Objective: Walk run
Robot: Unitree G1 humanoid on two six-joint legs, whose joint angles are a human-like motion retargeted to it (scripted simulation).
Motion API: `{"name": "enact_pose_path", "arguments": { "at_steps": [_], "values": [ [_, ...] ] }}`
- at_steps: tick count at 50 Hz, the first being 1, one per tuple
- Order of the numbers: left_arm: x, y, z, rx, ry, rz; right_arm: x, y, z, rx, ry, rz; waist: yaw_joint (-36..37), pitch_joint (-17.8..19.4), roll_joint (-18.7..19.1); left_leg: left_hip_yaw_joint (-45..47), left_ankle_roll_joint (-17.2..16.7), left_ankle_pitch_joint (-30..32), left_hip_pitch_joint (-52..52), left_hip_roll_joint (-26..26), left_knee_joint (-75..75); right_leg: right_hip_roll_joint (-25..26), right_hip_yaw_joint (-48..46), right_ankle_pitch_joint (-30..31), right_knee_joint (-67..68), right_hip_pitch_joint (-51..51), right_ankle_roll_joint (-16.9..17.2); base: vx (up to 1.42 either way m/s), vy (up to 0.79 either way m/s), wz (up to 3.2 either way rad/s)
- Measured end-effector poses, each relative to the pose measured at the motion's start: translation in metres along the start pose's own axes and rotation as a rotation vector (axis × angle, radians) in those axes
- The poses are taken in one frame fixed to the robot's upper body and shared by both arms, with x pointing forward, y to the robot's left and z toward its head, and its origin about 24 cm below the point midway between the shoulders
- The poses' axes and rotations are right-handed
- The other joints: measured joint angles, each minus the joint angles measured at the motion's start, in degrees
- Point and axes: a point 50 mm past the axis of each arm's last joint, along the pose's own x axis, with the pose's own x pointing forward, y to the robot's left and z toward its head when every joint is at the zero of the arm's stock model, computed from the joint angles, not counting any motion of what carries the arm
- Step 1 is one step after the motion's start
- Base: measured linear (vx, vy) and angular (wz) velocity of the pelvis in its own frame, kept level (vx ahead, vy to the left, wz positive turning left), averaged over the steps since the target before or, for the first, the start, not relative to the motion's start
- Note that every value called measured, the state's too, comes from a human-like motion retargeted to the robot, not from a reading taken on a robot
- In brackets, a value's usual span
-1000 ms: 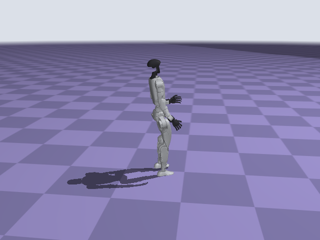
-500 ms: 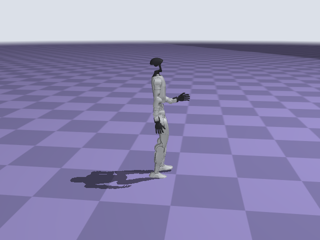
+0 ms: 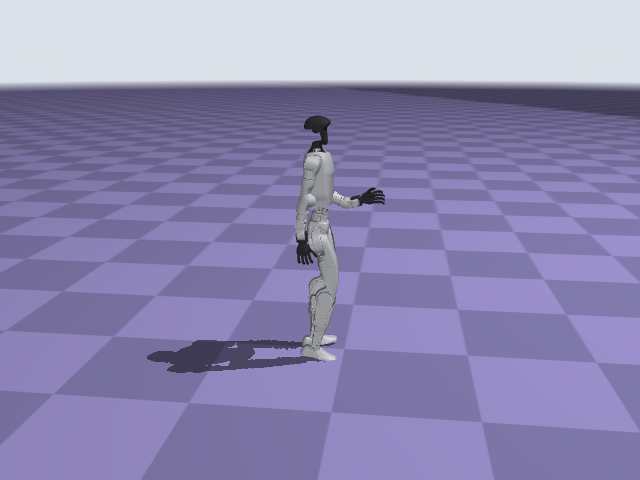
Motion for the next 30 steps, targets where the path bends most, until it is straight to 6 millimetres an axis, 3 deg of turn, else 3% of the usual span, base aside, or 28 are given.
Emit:
{"name": "enact_pose_path", "arguments": {
  "at_steps": [6, 12, 21, 25, 30],
  "values": [
    [0.005, 0.001, 0.002, 0.017, -0.011, 0.021, 0.0, 0.004, -0.006, -0.09, 0.033, 0.017, -3.9, 2.0, -0.6, -0.8, 0.3, -2.1, 2.8, -1.8, -0.6, -1.7, 3.8, 2.3, -6.8, -3.9, 3.6, 0.08, -0.08, 0.2],
    [0.014, -0.007, 0.009, -0.024, -0.048, 0.02, -0.005, 0.014, -0.023, -0.007, 0.087, 0.031, -6.9, 4.4, -0.5, -2.3, -0.6, -3.4, 5.8, -2.4, -1.1, -6.2, 1.4, 6.1, -12.4, -8.2, 5.1, 0.21, -0.14, 0.35],
    [0.024, -0.023, 0.021, -0.072, -0.102, -0.026, -0.017, 0.021, -0.054, 0.021, 0.239, 0.111, -5.5, 5.1, 0.6, -2.1, -6.1, -2.6, 8.8, 0.0, 0.3, -8.1, -1.3, 3.9, -17.5, -9.8, 6.0, 0.39, -0.26, 0.16],
    [0.021, -0.024, 0.022, -0.075, -0.119, -0.06, -0.02, 0.02, -0.061, -0.012, 0.271, 0.124, -4.3, 4.1, 1.1, -2.1, -10.3, 2.1, 9.5, 1.6, 2.4, -7.8, -7.7, 8.5, -18.5, -7.2, 4.2, 0.52, -0.41, 0.07],
    [0.011, -0.018, 0.01, -0.066, -0.078, -0.082, -0.019, 0.017, -0.06, -0.035, 0.296, 0.139, -4.8, 3.3, 1.8, -5.0, -15.4, 18.2, 9.6, 4.9, 9.0, -3.6, 0.6, 9.1, -19.6, -3.4, -2.6, 0.54, -0.51, 0.28]
  ]
}}
